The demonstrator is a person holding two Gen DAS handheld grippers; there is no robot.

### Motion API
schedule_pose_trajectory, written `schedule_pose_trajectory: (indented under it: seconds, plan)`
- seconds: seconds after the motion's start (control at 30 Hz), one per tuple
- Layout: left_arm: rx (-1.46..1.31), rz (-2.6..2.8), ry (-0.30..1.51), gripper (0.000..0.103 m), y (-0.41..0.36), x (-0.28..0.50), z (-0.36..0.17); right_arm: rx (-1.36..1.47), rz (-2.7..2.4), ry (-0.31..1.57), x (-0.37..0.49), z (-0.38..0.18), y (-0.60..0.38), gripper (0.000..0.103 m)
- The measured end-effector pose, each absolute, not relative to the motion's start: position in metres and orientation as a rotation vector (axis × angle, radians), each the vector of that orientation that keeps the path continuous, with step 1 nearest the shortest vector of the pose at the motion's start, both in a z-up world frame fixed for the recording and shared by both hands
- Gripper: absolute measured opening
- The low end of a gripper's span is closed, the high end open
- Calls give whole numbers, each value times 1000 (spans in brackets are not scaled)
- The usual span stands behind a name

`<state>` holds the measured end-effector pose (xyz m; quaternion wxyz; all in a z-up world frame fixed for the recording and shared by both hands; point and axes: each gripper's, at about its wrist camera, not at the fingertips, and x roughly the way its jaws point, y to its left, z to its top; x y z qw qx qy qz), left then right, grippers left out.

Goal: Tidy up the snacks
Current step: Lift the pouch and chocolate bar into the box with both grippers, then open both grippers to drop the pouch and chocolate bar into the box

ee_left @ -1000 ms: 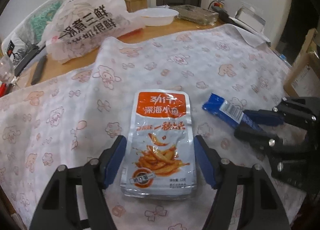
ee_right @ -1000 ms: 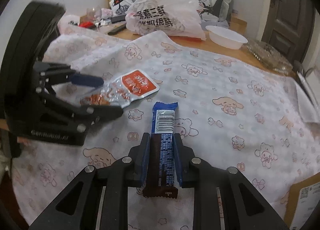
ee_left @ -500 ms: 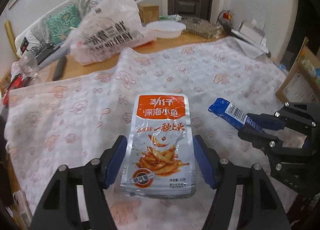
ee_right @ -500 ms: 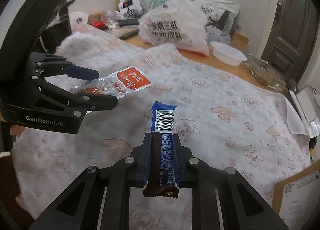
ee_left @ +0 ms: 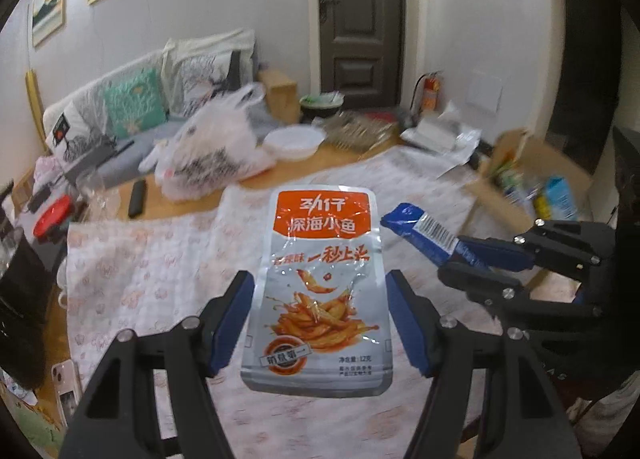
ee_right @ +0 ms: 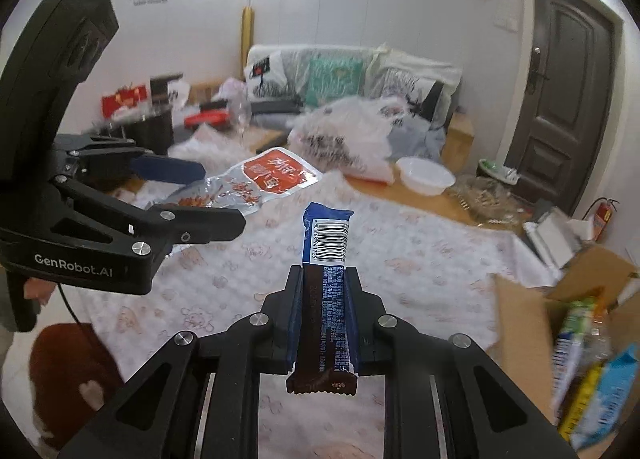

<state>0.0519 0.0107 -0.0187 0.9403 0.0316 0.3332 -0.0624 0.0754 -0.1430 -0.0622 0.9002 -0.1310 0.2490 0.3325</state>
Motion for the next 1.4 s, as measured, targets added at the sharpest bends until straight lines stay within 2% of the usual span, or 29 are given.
schedule_pose_trajectory:
  seconds: [0.33,0.67,1.1,1.4]
  plan:
    - [35,-294,559,65,-111,57,43,-155,532,402,64,-17,-274,14]
    - [49,-430,604,65,-216,102,42,-59,469,487,104,-42,-362,14]
    - [10,-452,719,65,-245,147,5,-9,577,567,158,-76,-365,17]
    - [12,-490,755,65,-262,162,-11,-1,605,557,143,-73,-382,19]
